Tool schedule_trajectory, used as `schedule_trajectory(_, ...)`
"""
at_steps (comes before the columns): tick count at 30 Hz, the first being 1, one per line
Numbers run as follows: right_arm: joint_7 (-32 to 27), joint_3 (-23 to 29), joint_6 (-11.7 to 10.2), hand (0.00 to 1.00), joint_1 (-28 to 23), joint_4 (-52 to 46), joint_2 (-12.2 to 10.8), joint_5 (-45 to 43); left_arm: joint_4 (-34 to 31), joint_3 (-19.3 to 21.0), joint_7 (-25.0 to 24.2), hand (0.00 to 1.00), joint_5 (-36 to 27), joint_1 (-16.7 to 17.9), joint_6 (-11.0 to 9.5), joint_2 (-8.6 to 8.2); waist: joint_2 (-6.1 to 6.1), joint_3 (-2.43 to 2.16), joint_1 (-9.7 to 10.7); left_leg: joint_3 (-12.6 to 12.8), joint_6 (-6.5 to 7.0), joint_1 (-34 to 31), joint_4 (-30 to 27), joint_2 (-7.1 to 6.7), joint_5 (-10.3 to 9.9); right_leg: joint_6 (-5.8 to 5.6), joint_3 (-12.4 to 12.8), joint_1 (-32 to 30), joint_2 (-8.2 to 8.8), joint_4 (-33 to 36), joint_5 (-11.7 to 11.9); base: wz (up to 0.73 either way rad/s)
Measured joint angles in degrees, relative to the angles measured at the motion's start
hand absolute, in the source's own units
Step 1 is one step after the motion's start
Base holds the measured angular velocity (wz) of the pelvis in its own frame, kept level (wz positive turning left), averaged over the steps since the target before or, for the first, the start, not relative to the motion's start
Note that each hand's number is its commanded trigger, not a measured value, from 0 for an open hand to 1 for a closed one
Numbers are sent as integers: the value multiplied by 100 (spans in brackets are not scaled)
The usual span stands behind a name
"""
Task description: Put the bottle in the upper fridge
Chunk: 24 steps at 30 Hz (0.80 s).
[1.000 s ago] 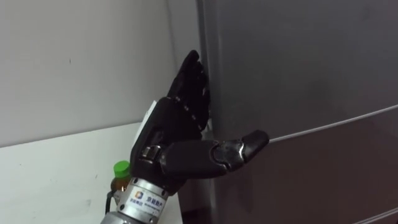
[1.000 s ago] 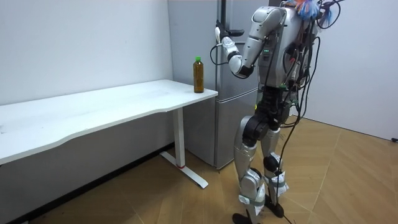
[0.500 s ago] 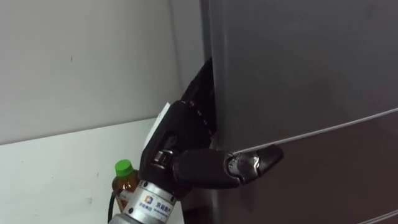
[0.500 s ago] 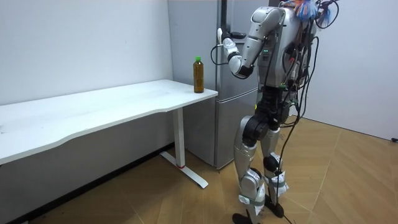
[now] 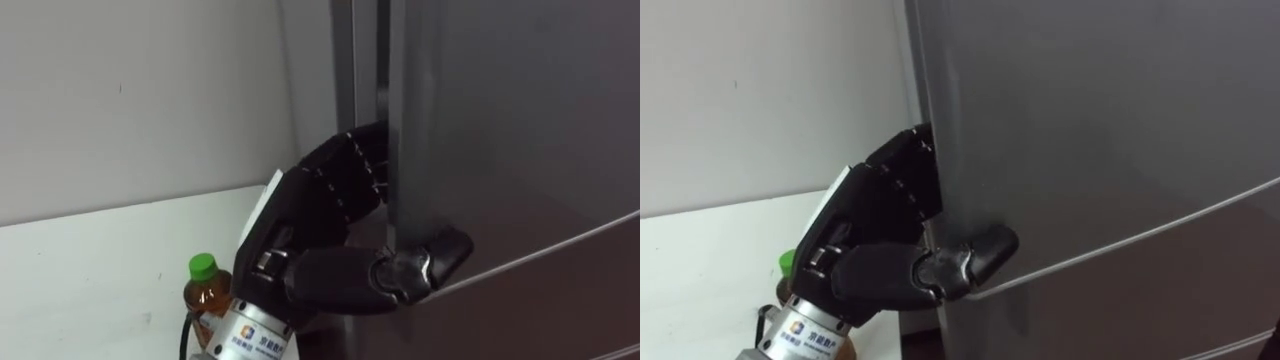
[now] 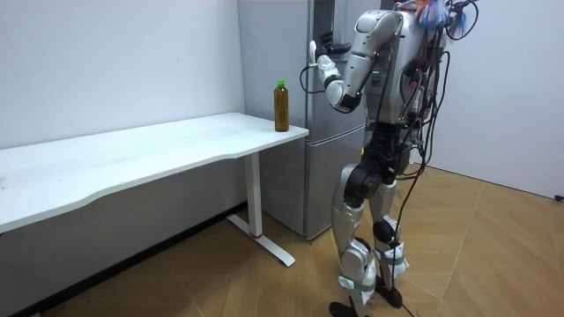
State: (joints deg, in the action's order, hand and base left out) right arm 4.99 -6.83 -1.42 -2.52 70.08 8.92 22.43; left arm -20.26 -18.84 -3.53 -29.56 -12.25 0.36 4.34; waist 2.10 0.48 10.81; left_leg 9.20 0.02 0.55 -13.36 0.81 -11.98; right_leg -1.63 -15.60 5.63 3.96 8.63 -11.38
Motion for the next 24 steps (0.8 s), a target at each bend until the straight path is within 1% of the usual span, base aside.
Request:
schedule_trajectory(2, -13, -83, 0, 0, 31, 15, 9, 2, 0, -8, 0, 14, -16, 0, 0, 0, 0, 0, 6, -1, 0, -1, 0, 0, 0, 0, -6, 14, 0, 0, 0, 0)
schedule_trajectory(4, -21, -95, 2, 0, 75, 72, 10, 2, -2, -55, -1, 8, -18, 0, -5, 1, -1, 0, 7, -1, 0, 0, 0, 0, 0, 0, -13, 30, 0, 2, 0, 0)
schedule_trajectory(5, -25, -102, 4, 0, 102, 105, 9, 1, -3, -92, -8, 0, -18, 0, -5, 6, -1, 0, 7, -1, 0, 1, 0, 0, 0, 0, -15, 32, 1, 3, 0, 0)
schedule_trajectory(10, -32, -106, 10, 0, 109, 121, 8, 2, -3, -151, -59, 0, -18, 0, -7, 62, -6, 2, 0, 0, 4, 11, -3, -1, 2, -1, -26, 26, 4, 3, 1, 1)
schedule_trajectory(16, -38, -218, 13, 0, 131, 124, 9, -1, 3, -210, -71, 0, -15, 3, -6, 80, -9, 4, 0, 0, 34, 12, -3, -2, 21, 0, -21, 25, 5, 11, 1, 0)
schedule_trajectory(24, -5, -321, 22, 0, 150, 120, 19, 4, 2, -293, -95, 0, -23, 29, -28, 83, -28, 5, -8, 19, 37, 14, -3, -3, 23, -1, -9, 7, 9, 15, 1, 0)
